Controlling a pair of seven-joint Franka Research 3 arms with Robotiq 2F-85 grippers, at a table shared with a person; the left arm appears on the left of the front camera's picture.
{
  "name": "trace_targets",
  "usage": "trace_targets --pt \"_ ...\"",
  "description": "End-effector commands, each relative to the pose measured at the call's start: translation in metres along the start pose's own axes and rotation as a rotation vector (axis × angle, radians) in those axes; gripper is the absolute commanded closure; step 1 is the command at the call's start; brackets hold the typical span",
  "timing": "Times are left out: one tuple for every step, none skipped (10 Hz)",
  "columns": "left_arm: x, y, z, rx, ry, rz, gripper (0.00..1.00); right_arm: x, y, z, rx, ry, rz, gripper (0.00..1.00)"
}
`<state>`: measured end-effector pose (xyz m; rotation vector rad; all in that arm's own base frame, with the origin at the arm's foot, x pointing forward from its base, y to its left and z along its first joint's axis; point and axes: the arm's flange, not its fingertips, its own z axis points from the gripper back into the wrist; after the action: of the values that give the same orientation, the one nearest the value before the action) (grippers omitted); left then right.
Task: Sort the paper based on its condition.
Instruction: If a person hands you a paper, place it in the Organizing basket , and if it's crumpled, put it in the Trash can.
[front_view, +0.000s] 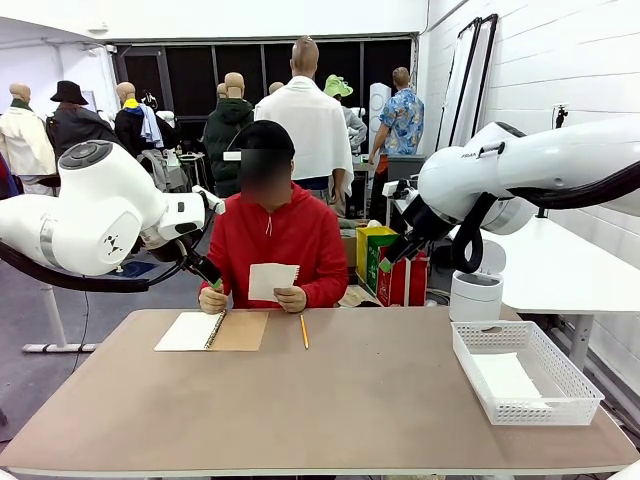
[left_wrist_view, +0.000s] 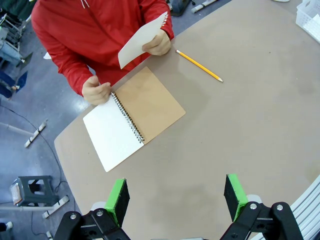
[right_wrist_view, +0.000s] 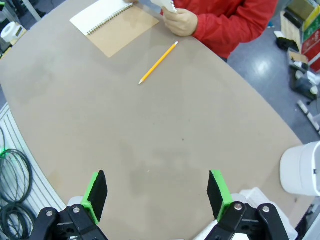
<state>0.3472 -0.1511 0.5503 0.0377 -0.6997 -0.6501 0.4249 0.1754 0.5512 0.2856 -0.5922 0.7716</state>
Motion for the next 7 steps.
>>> trace_targets --pt "-0.0003 -0.0003 0.0000 0.001 0.000 -0.001 0.00 -0.0009 -0.0014 -0.0011 -0.008 0.006 -0.001 0.00" --pt "-0.0003 -0.0003 0.0000 0.001 0.000 -0.001 0.00 -0.0009 -0.0014 -0.0011 -0.008 0.006 -0.001 0.00" --pt "-0.0003 -0.0003 0.0000 0.001 0.000 -0.001 0.00 -0.0009 -0.0014 -0.0011 -0.008 0.006 -0.001 0.00" --pt "-0.0003 -0.0003 0.0000 0.001 0.000 -0.001 0.00 -0.0009 -0.0014 -0.0011 -0.008 0.006 -0.001 0.00" --pt "-0.0003 -0.0003 0.0000 0.001 0.000 -0.001 0.00 -0.0009 -0.0014 -0.0011 -0.008 0.006 -0.001 0.00" --pt "-0.0003 -0.0003 0.0000 0.001 0.000 -0.001 0.00 -0.0009 -0.0014 -0.0011 -0.008 0.006 -0.001 0.00" --pt "-0.0003 -0.0003 0.0000 0.001 0.000 -0.001 0.00 -0.0009 -0.0014 -0.0011 -0.008 0.006 -0.001 0.00"
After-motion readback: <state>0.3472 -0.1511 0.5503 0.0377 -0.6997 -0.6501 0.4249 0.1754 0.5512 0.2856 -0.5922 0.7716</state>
